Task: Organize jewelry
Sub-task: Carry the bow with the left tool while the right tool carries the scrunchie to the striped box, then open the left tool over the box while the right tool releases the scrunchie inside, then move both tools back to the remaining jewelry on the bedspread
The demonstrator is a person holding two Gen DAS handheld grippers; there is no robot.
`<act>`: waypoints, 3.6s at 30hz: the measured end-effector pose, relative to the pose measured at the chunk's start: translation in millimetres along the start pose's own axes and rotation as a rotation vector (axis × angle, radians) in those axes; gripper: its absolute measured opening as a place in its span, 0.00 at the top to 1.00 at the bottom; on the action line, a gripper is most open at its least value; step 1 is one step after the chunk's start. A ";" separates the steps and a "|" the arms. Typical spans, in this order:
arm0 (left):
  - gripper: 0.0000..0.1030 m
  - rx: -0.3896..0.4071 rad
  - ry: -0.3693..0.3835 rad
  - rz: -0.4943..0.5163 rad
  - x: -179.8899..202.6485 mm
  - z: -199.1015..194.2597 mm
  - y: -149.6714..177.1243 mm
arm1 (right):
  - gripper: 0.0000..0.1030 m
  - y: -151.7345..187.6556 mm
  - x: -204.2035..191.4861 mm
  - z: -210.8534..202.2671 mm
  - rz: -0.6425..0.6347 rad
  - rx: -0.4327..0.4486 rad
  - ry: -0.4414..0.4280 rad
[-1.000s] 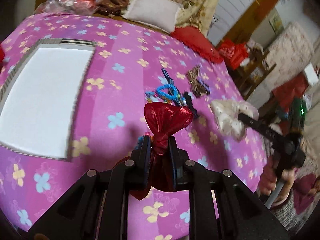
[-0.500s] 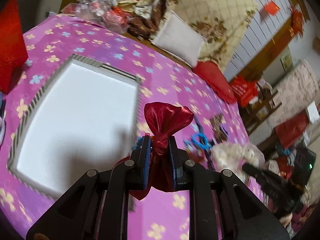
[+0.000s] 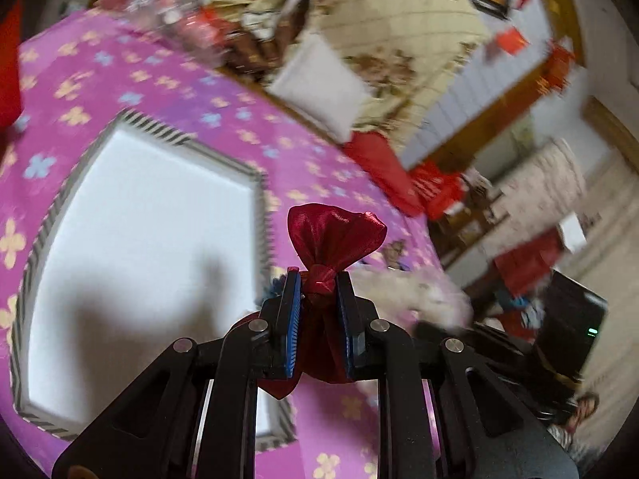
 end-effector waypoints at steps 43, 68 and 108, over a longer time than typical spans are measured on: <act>0.85 0.193 -0.470 -0.158 -136.8 18.8 -59.9 | 0.88 -108.5 -35.9 172.4 0.023 -0.142 -0.057; 0.47 0.185 -0.494 -0.199 -133.1 0.6 -62.8 | 0.71 -5.1 -101.3 126.9 -0.333 -0.337 -0.219; 0.47 0.110 -0.415 0.104 2.5 29.1 31.5 | 0.89 132.1 83.0 -18.7 0.215 -0.144 -0.048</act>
Point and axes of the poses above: each gripper's, at about its wrist camera, not at the fingertips, and z roughly the way its jaws point, x to its right, y to its underside, the point moved 7 cm from there along z, roughly the way its jaws point, and after that the axes turned 8 degrees about -z, right-handed, at the moved point
